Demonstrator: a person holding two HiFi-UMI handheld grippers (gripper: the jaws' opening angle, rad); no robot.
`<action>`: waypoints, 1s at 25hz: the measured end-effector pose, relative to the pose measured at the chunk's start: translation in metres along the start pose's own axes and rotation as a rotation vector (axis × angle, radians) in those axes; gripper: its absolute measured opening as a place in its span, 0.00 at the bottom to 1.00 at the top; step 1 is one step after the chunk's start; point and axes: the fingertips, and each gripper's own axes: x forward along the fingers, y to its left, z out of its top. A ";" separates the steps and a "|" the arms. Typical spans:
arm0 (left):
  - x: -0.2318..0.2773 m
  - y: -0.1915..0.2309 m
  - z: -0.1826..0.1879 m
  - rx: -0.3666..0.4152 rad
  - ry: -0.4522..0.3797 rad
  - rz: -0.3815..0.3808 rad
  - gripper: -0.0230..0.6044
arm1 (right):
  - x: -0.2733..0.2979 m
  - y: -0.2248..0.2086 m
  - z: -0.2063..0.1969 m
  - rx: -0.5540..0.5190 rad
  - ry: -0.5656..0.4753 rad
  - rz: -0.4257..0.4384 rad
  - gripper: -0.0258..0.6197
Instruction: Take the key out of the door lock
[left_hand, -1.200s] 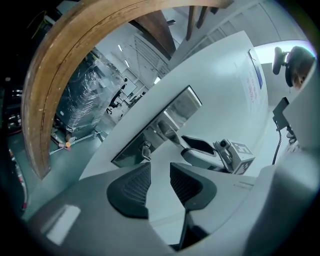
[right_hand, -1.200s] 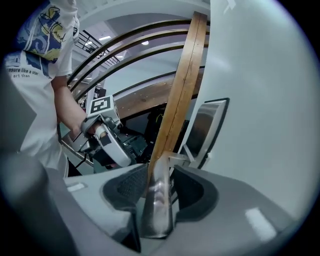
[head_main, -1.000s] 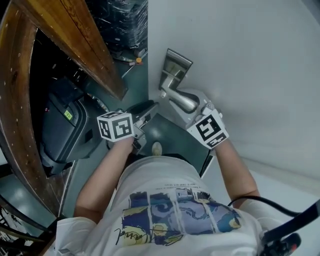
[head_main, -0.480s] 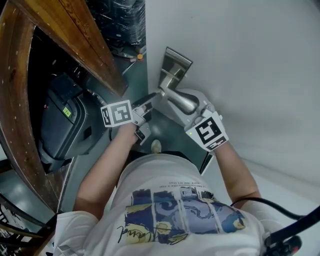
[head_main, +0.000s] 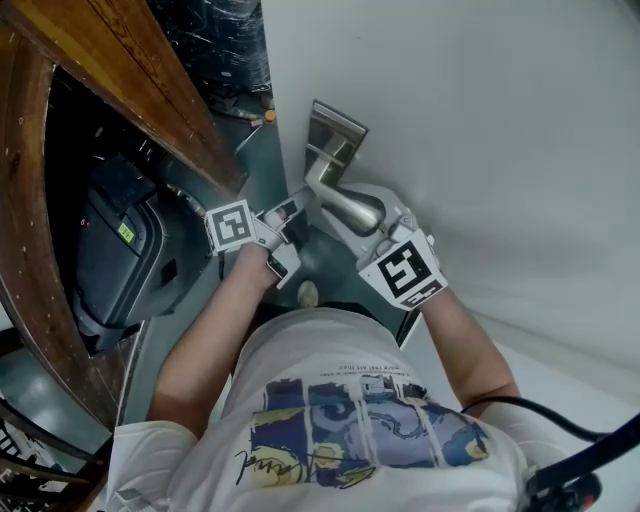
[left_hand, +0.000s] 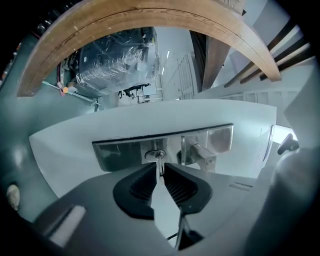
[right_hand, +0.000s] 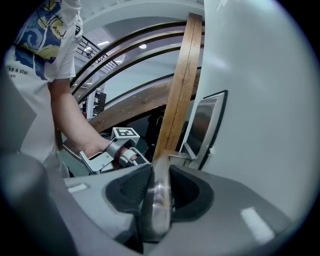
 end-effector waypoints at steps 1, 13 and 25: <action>0.001 -0.002 0.000 -0.026 -0.008 -0.015 0.11 | 0.000 0.000 0.000 -0.003 -0.003 0.000 0.22; 0.000 -0.002 -0.001 -0.066 -0.017 -0.033 0.08 | 0.001 -0.001 -0.001 -0.003 -0.016 -0.007 0.22; -0.010 -0.004 -0.006 -0.100 -0.004 -0.010 0.08 | 0.000 -0.001 -0.001 0.012 -0.005 -0.011 0.22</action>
